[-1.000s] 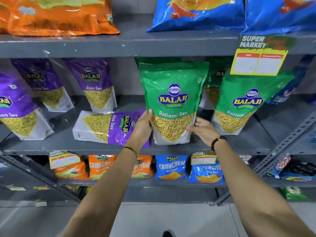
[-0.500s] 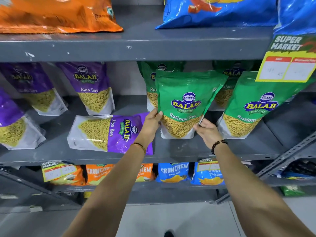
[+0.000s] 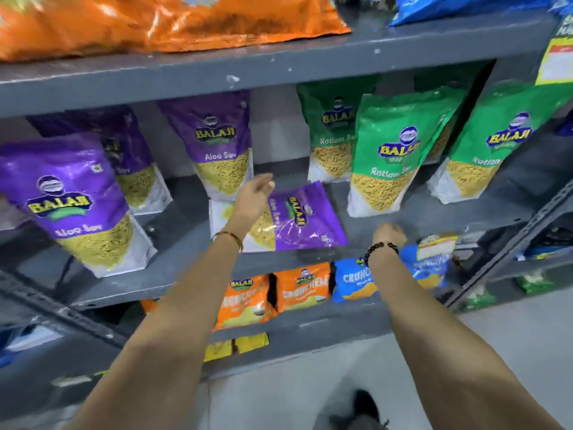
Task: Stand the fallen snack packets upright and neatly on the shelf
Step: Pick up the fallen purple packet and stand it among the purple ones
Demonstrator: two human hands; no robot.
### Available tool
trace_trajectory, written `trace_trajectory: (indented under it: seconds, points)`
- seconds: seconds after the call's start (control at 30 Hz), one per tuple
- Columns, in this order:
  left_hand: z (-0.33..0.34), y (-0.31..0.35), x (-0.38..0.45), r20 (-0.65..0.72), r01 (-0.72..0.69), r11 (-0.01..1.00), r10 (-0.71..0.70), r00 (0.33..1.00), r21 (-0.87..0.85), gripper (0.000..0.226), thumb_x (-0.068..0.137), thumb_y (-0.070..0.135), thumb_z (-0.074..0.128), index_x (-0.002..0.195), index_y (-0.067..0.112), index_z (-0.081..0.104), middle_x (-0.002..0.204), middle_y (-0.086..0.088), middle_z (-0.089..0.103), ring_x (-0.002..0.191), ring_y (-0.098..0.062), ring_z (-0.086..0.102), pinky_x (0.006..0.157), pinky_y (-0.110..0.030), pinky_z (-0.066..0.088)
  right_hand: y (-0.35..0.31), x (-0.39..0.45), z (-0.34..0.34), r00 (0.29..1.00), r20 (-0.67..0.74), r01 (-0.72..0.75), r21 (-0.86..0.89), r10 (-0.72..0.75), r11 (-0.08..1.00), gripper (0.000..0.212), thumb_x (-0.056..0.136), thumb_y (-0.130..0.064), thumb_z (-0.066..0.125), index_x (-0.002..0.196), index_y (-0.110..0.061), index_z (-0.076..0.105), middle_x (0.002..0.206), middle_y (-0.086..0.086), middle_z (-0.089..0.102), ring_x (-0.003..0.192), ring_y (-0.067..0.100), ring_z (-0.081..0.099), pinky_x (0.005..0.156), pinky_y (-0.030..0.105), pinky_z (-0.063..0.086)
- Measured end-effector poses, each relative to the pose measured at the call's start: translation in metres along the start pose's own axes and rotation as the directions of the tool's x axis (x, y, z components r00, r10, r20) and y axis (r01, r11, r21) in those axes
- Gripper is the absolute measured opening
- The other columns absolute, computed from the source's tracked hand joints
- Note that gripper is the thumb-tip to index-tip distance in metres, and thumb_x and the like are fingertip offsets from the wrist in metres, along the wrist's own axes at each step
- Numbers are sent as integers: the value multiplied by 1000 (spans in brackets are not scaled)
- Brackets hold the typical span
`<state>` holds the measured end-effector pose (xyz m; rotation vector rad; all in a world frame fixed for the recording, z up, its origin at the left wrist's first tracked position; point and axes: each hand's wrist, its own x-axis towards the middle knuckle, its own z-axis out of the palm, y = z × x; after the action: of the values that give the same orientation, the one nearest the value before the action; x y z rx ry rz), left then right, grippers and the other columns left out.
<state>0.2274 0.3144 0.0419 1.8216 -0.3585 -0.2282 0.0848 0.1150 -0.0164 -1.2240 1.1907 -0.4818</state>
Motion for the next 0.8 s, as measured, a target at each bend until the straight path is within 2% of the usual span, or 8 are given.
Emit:
trace_trajectory:
  seconds: [0.1,0.2,0.33,0.47,0.57,0.67,0.73,0.8]
  points:
    - [-40,-15,11,30,37,926,-52,998,375,40,95,28,47,124,1,53,123,-29,59,110,-45,56,95,-47,44,9,-43,25,997,-67,-47,-296,29,954,34,97,-1,33,127,10,46,135,24,50,128,37,46,95,36,43]
    - [-75,-27,23,34,96,795,-145,989,599,47,95,38,39,128,6,49,128,-24,56,117,-38,52,98,-41,40,11,-85,53,995,82,-23,-340,54,940,35,98,-5,33,128,7,46,138,22,49,128,35,46,98,38,41]
    - [-96,-39,30,105,171,747,-307,946,642,60,94,50,28,143,14,29,152,-16,29,138,-35,30,113,-40,24,16,-117,87,924,314,-263,115,216,958,46,96,-24,28,138,-6,34,145,13,39,129,33,43,100,43,44]
    - [-101,-48,26,38,173,805,-236,971,567,58,92,54,31,129,13,49,140,-19,47,127,-38,43,103,-39,33,19,-122,111,824,408,-511,236,393,827,56,94,-38,37,138,-5,31,143,18,39,129,34,42,108,47,35]
    - [-105,-49,23,7,221,841,-258,966,494,51,91,53,36,113,15,61,124,-20,58,121,-38,48,94,-38,36,25,-116,117,829,394,-512,245,398,824,45,92,-41,37,118,-5,47,113,14,57,107,31,55,102,46,37]
    - [-103,-52,20,47,322,842,-377,925,434,49,91,48,42,100,8,69,116,-18,65,112,-34,56,90,-36,40,27,-112,110,836,379,-508,264,395,820,28,90,-37,42,82,-11,50,73,6,54,69,24,55,88,41,47]
    - [-94,-54,16,64,330,830,-398,915,451,48,90,46,48,97,4,70,115,-16,67,107,-31,60,91,-34,44,27,-108,103,838,395,-493,249,377,834,27,88,-36,48,93,-10,51,72,8,55,63,24,53,75,39,48]
    - [-83,-58,12,96,325,858,-391,915,397,46,88,40,55,109,0,65,116,-13,64,106,-27,59,86,-25,50,32,-103,97,842,419,-454,213,339,865,34,87,-36,54,109,-10,54,77,9,59,67,23,55,78,38,47]
